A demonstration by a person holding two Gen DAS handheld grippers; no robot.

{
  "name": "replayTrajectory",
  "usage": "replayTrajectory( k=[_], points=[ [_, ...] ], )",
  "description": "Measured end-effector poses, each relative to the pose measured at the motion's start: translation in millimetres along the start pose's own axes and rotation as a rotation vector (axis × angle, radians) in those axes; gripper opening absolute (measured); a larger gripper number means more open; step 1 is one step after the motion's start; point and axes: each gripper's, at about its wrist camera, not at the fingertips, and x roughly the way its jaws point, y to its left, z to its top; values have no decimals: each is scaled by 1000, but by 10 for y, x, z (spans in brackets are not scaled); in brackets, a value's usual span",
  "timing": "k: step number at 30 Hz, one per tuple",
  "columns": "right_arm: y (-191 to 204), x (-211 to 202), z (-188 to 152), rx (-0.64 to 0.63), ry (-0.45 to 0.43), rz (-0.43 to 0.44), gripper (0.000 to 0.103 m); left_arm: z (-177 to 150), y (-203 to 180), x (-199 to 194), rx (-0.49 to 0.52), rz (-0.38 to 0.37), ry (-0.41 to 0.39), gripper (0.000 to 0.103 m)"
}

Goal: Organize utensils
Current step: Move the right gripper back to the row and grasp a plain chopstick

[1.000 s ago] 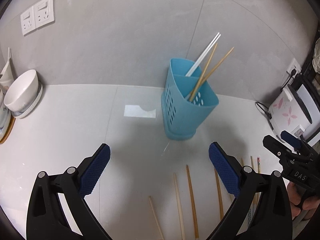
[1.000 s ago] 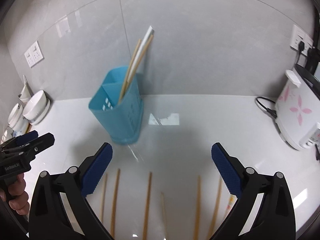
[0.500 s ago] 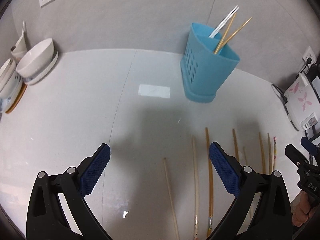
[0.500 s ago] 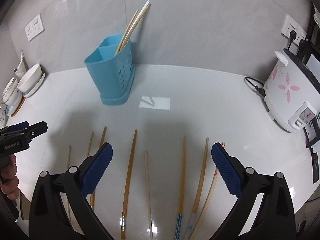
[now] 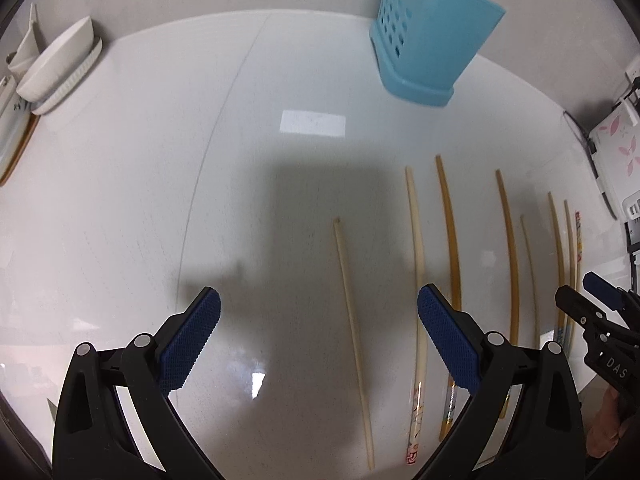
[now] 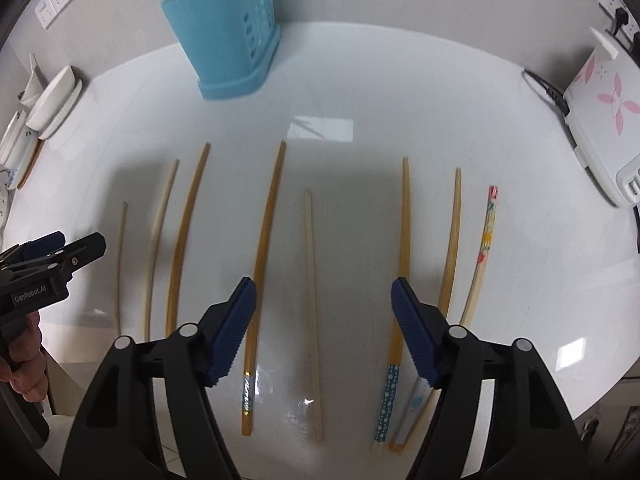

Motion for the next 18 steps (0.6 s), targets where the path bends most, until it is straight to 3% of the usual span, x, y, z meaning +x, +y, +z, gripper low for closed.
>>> replayTrajectory(
  k=[13, 18],
  points=[
    [41, 266, -27, 3, 145, -43, 45, -190, 16, 261, 4, 49, 109, 88],
    [88, 345, 32, -2, 182, -43, 38, -208, 29, 272, 11, 65, 116, 82]
  ],
)
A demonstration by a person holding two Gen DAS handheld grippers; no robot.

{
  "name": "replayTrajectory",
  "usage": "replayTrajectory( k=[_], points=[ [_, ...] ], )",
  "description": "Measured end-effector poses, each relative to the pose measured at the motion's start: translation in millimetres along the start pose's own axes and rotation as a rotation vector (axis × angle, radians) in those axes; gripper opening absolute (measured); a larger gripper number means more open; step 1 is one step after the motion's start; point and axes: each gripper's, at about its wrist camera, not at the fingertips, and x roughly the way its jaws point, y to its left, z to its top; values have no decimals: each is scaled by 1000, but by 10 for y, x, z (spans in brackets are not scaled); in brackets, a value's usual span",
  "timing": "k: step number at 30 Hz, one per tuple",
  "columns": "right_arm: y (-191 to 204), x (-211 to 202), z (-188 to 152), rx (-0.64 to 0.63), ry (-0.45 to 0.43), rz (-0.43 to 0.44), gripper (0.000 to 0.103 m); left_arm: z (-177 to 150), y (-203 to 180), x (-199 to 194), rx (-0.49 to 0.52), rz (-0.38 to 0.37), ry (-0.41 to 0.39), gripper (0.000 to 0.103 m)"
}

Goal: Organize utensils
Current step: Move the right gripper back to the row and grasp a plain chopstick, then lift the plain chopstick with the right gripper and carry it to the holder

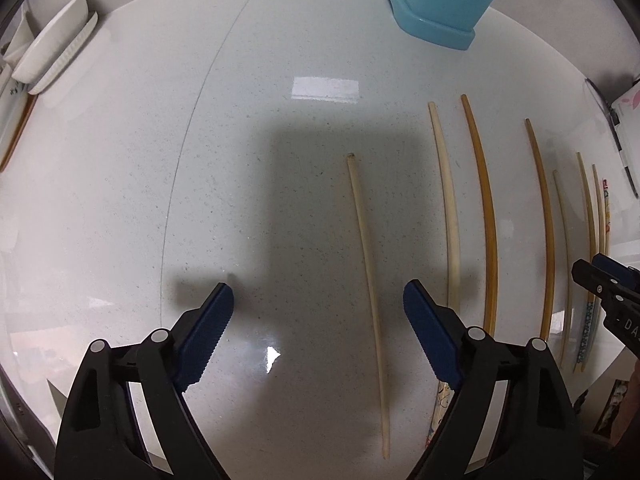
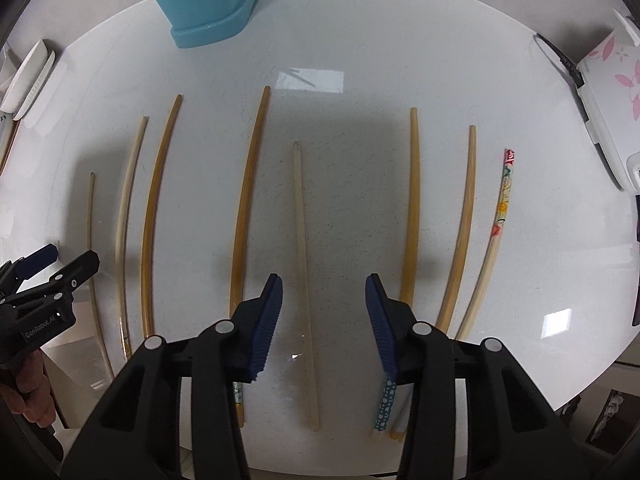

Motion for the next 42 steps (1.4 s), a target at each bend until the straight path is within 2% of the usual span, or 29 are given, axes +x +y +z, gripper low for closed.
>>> replayTrajectory(
  k=[2, 6, 8, 9, 11, 12, 15, 17, 20, 27, 35, 40, 42],
  points=[
    [25, 34, 16, -5, 14, -6, 31, 95, -42, 30, 9, 14, 1, 75],
    [52, 94, 84, -12, 32, -11, 22, 128, -106, -4, 14, 30, 13, 60],
    [73, 116, 98, -15, 45, -12, 15, 149, -140, -17, 10, 34, 25, 39],
    [75, 127, 103, -16, 48, -9, 15, 157, -151, -22, 9, 35, 33, 33],
    [73, 137, 114, -17, 49, -2, 15, 181, -167, -20, 7, 40, 47, 10],
    [72, 141, 120, -18, 50, 1, 15, 193, -173, -13, 2, 45, 52, 7],
    [37, 199, 168, -18, 55, 15, 14, 217, -171, -2, -7, 47, 52, 5],
    [8, 216, 185, -20, 55, 27, 4, 223, -166, -3, -5, 42, 48, 4],
    [-91, 217, 203, -10, 70, 47, 4, 256, -131, -27, -11, 10, 47, 4],
    [-303, 126, 240, -16, 50, 106, 4, 308, -95, -149, -44, 1, -6, 3],
    [-598, -42, 313, -2, -14, 168, 4, 433, -46, -427, -75, -33, -81, 3],
    [-734, -197, 358, 3, -74, 221, 4, 494, -113, -549, -82, -55, -128, 3],
    [-759, -275, 386, 5, -98, 228, 4, 522, -248, -646, -78, -59, -153, 3]
  ],
)
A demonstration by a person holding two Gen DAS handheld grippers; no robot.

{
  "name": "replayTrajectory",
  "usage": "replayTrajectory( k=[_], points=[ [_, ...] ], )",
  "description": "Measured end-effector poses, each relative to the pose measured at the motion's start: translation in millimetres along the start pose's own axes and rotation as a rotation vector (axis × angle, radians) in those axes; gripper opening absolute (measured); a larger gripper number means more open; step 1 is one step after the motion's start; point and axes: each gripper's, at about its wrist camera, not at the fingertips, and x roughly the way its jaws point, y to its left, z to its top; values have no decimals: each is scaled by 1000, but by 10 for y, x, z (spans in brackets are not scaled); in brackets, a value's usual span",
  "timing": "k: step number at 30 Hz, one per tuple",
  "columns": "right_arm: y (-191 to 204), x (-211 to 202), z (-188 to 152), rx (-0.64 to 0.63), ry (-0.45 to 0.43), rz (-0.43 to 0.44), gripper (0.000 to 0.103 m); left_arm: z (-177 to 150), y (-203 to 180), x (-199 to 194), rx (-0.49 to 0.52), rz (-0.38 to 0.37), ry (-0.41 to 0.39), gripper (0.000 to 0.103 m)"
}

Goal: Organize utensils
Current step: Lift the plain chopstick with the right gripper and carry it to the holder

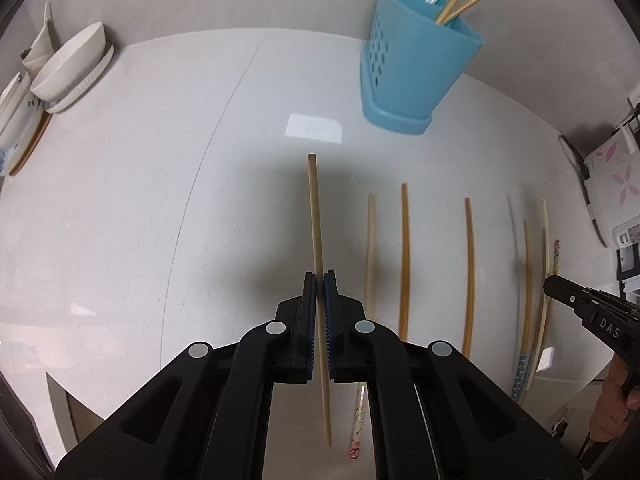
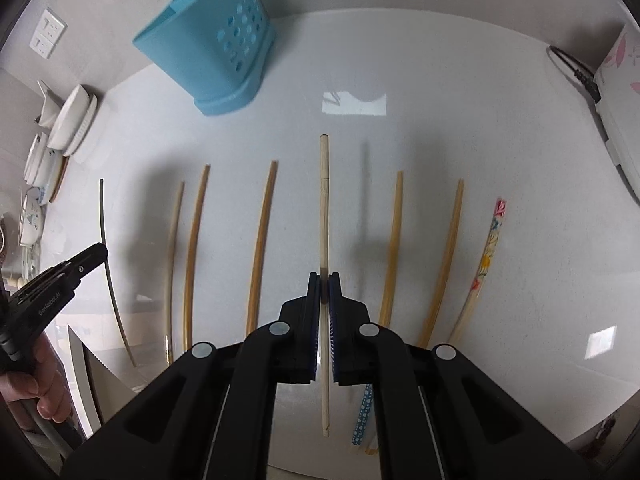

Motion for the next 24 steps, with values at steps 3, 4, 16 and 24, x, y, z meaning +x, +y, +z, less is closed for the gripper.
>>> replayTrajectory(
  k=[3, 4, 16, 24],
  points=[
    [11, -131, 47, -7, -37, 17, 4, -38, -68, -145, 0, -16, -37, 3],
    [9, -179, 68, -13, -55, 21, 4, -17, -88, -167, -2, -21, -48, 3],
    [166, -575, 337, -38, -200, 58, 4, 285, -298, -457, 18, -47, -159, 3],
    [219, -740, 553, -62, -264, 70, 4, 545, -418, -614, 36, -73, -222, 3]
  ],
)
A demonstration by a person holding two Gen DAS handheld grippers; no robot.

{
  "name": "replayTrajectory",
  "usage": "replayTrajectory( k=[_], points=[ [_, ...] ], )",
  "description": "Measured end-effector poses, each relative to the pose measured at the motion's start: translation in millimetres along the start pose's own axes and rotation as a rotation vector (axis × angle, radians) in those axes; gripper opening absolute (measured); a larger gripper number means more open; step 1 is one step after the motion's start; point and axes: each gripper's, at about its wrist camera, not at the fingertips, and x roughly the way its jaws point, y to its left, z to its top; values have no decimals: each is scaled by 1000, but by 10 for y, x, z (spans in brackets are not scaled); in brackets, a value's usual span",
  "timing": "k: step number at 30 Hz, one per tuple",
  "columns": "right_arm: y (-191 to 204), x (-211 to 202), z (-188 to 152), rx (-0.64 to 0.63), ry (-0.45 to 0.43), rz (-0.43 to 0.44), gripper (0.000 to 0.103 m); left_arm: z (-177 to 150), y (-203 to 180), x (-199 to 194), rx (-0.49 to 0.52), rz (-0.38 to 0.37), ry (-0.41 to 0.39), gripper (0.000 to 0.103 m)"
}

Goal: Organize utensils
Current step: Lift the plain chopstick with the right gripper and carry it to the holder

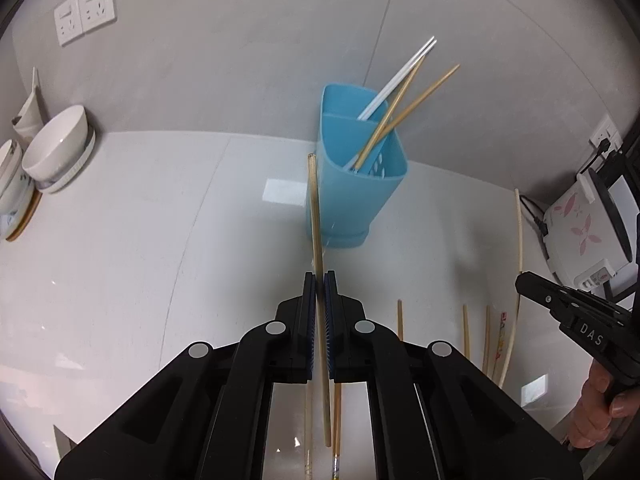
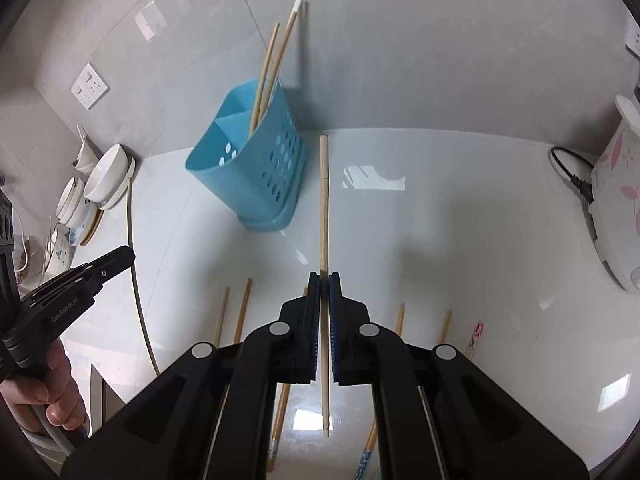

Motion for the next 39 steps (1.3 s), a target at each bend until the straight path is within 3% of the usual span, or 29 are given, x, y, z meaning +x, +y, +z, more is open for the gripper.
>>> replayTrajectory(
  k=[22, 32, 39],
  points=[
    [291, -106, 685, -30, -181, 26, 4, 851, -124, -162, 21, -71, -223, 4],
    [346, -13, 987, -29, -223, 25, 4, 1170, -151, -92, 41, -139, -401, 4],
    [335, 81, 1086, -18, -230, 25, 4, 1212, -236, 104, 86, -147, -466, 4]
  ],
)
